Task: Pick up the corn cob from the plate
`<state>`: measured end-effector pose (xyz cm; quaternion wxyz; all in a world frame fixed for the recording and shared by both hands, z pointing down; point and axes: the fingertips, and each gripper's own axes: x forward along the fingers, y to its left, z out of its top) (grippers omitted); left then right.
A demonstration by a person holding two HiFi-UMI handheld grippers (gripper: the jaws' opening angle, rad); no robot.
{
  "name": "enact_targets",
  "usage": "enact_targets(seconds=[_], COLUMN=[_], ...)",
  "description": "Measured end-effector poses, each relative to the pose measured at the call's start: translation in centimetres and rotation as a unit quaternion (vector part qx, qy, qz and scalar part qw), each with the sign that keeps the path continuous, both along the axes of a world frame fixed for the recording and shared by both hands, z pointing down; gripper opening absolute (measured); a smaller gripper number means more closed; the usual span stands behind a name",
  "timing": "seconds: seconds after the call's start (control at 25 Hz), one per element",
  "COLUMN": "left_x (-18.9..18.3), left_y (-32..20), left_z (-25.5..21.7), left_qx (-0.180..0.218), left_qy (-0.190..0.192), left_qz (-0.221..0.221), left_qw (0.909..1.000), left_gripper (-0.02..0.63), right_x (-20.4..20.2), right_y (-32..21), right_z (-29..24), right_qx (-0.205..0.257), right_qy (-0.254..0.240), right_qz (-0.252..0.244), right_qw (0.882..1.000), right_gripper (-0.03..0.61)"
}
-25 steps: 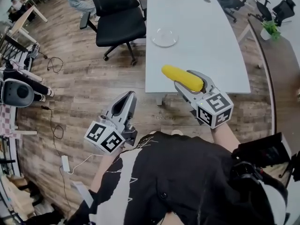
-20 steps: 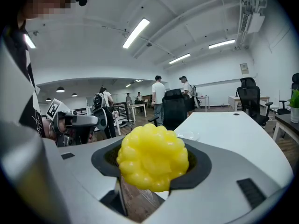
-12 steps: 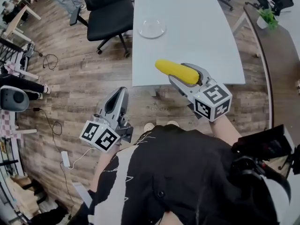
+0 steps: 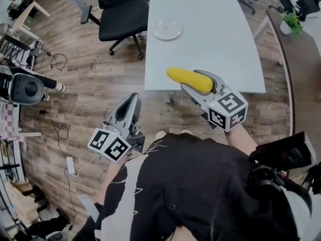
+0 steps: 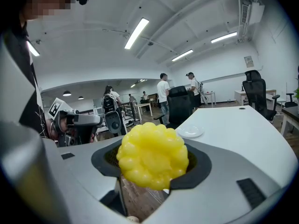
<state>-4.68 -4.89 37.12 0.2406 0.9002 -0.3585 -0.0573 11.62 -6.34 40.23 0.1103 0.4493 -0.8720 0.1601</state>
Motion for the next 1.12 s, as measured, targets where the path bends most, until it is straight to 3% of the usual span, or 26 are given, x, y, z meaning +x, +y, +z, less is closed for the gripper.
enact_targets(seconds=[1.12], left_x=[-2.3], left_y=[0.7], left_z=[-0.5], left_qx=[0.006], left_qy=[-0.004], left_qz=[-0.020], left_qw=[0.9998], left_gripper=[0.014], right_x=[-1.1], right_y=[-0.7], right_z=[0.5], right_qx=[-0.003], right_qy=[-0.005], right_qz=[-0.006], right_qw=[1.000], right_gripper=[0.256])
